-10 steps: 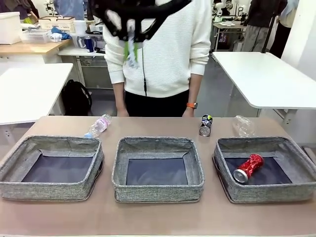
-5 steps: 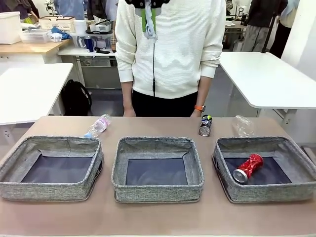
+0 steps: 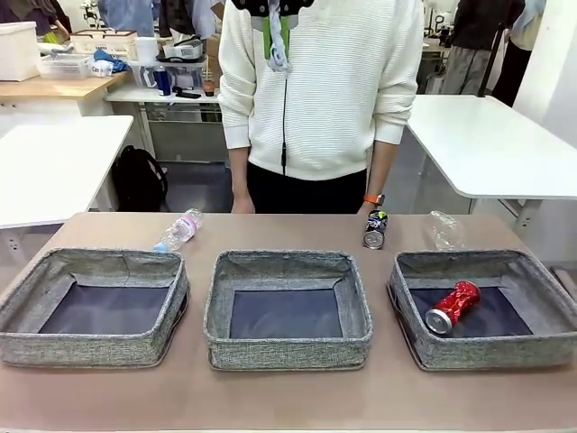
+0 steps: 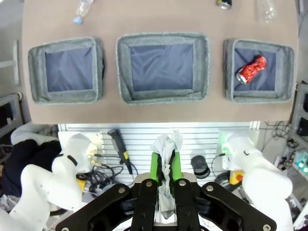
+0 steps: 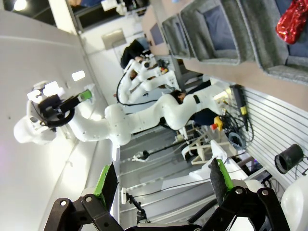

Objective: Sort the waste into the appropriate baskets.
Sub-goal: Pick up the waste item pointed out by the person, then place the picked waste into the Fabric basket indicated by the person.

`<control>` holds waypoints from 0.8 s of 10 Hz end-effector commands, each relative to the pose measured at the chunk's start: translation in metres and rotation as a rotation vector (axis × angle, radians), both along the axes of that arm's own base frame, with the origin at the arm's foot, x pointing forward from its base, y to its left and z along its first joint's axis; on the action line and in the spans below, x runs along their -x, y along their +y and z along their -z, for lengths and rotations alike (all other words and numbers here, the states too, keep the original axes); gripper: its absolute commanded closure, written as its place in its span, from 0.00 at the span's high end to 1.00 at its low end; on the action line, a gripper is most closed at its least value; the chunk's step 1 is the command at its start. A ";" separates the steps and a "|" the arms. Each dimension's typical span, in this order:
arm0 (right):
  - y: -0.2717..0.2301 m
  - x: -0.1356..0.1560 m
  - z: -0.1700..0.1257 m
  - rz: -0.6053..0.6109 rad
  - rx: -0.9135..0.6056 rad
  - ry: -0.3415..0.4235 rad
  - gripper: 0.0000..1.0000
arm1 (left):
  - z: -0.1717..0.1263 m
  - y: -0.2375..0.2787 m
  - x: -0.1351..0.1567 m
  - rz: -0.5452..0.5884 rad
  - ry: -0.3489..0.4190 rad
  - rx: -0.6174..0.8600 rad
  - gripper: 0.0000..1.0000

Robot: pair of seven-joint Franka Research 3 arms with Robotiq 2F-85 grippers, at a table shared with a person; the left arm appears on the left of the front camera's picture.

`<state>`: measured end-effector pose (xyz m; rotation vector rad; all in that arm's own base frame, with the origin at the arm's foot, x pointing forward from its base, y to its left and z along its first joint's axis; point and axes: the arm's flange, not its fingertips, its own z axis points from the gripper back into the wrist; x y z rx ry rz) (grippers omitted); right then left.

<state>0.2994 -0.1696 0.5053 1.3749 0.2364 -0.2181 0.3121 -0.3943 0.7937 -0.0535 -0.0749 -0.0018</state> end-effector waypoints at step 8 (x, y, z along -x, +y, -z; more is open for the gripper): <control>0.001 0.001 -0.002 -0.003 -0.008 -0.011 1.00 | -0.002 0.002 0.003 0.000 0.000 -0.003 0.10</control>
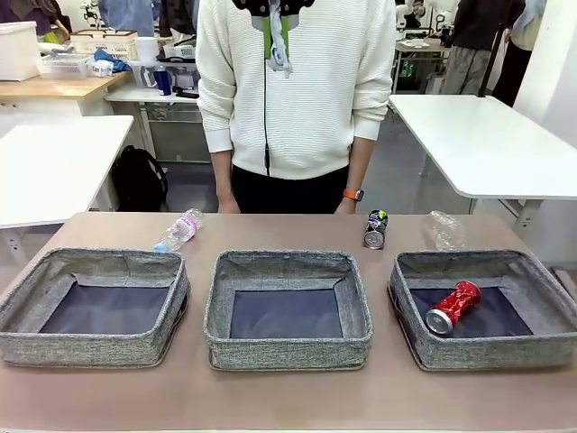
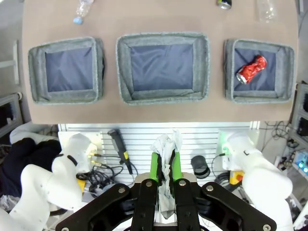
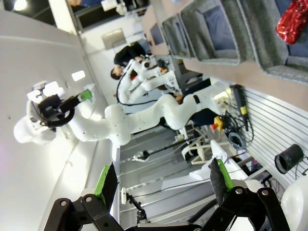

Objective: Sort the waste into the appropriate baskets.
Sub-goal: Place the picked waste into the Fabric basket indicated by the person.

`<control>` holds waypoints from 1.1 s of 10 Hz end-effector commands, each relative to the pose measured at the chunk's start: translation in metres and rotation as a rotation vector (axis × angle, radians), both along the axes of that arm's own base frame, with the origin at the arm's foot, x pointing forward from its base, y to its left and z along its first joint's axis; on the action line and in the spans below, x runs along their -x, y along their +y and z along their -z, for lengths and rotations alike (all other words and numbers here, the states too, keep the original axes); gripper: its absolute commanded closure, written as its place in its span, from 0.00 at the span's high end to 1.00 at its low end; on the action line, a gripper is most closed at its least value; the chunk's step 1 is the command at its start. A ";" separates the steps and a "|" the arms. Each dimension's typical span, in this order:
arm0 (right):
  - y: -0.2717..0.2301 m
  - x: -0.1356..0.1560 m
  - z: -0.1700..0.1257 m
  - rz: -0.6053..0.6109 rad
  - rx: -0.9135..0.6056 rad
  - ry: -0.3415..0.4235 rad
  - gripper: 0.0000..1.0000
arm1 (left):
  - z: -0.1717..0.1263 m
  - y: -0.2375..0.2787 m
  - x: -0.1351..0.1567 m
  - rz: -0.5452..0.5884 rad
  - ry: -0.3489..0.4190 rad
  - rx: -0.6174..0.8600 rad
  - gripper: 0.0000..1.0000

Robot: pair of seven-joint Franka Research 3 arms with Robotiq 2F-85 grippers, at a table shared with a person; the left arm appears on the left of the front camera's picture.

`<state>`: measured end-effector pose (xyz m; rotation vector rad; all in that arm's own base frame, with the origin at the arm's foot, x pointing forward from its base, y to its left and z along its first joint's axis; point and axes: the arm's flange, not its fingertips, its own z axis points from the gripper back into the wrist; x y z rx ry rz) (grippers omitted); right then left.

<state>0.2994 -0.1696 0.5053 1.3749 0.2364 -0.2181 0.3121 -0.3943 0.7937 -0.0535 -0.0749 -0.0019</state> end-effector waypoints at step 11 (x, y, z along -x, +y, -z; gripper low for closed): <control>0.001 0.001 -0.002 -0.003 -0.008 -0.011 1.00 | -0.002 0.002 0.003 0.000 0.000 -0.003 0.10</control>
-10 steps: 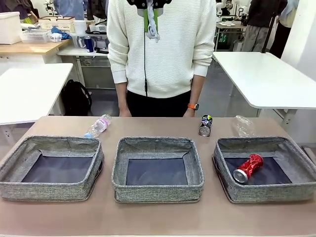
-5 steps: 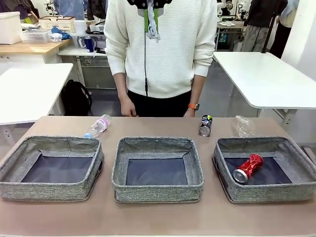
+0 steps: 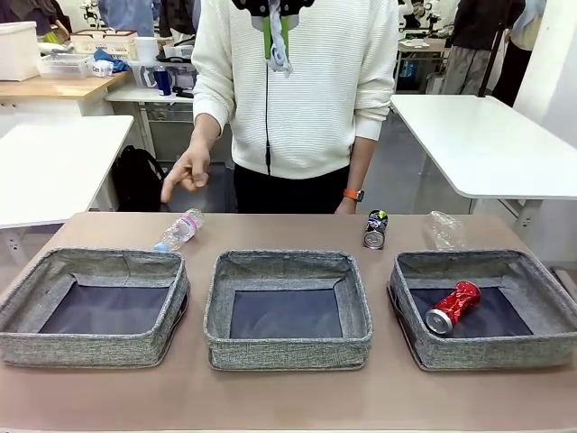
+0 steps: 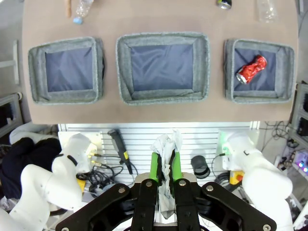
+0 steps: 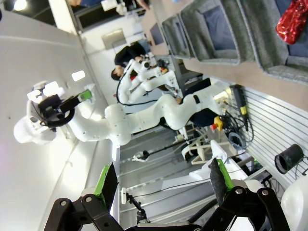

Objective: Sort the waste into the appropriate baskets.
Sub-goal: Place the picked waste into the Fabric basket indicated by the person.

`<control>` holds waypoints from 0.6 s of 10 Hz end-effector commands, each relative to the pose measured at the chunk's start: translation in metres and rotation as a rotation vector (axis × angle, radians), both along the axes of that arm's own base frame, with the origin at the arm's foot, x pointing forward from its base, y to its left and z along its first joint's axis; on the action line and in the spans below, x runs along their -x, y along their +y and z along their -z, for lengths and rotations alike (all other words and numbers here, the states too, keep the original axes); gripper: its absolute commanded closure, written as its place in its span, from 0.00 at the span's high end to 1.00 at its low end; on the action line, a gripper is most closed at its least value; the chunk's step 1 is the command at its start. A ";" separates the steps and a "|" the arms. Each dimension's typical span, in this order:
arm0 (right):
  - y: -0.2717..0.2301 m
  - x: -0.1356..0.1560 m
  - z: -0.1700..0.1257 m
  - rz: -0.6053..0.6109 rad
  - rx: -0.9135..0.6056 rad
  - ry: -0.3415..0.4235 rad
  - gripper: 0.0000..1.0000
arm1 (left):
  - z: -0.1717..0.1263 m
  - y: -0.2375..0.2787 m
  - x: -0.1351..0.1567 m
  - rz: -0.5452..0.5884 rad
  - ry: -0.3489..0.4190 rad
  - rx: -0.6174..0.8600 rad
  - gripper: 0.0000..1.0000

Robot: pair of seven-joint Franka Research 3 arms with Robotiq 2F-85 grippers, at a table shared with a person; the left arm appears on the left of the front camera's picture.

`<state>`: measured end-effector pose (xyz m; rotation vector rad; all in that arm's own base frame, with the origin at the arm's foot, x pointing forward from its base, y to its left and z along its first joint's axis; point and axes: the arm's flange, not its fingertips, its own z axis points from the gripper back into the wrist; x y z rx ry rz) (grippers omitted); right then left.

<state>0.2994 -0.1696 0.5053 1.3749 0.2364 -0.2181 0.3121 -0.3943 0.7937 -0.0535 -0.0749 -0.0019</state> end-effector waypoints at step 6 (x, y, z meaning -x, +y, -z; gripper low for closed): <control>0.001 0.001 -0.002 -0.003 -0.008 -0.011 1.00 | -0.002 0.002 0.003 0.000 0.000 -0.003 0.10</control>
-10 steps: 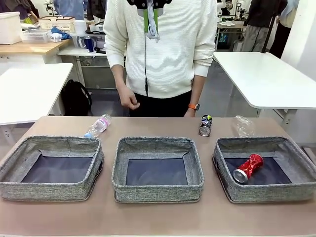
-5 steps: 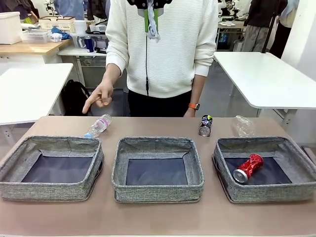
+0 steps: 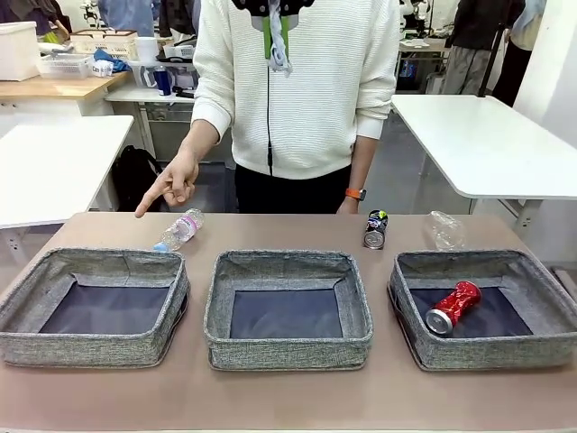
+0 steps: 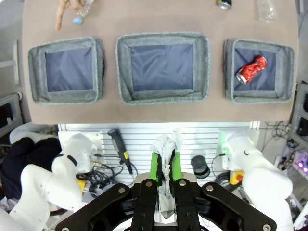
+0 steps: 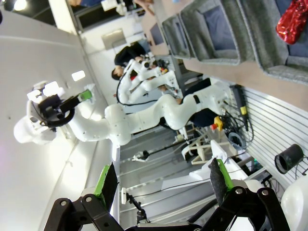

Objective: Sort the waste into the appropriate baskets.
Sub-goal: Place the picked waste into the Fabric basket indicated by the person.

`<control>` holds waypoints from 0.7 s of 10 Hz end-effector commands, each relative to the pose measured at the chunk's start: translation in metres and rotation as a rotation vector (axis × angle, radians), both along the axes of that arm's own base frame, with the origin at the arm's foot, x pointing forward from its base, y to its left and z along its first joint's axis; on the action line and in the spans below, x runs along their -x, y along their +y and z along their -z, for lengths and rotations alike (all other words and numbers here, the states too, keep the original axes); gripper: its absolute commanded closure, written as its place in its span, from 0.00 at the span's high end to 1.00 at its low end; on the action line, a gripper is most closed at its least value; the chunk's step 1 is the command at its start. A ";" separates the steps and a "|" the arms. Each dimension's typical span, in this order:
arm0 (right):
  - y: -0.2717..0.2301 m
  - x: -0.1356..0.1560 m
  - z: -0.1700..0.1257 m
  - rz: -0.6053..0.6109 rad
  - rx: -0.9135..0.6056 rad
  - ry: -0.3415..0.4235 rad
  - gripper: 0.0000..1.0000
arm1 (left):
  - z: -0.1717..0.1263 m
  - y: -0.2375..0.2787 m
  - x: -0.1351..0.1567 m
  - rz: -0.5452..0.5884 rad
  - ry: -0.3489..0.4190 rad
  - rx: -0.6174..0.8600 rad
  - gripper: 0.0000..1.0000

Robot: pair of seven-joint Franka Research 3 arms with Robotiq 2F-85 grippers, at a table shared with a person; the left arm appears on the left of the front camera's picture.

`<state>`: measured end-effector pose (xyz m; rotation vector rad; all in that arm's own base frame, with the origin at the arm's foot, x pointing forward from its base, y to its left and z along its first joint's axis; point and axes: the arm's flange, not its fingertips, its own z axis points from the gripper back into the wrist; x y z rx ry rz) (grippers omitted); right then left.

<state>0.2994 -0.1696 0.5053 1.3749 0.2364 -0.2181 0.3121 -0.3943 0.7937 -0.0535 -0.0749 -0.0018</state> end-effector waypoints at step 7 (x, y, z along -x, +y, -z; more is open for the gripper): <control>0.001 0.001 -0.002 -0.003 -0.008 -0.011 1.00 | 0.054 0.094 -0.006 0.039 0.001 -0.025 0.10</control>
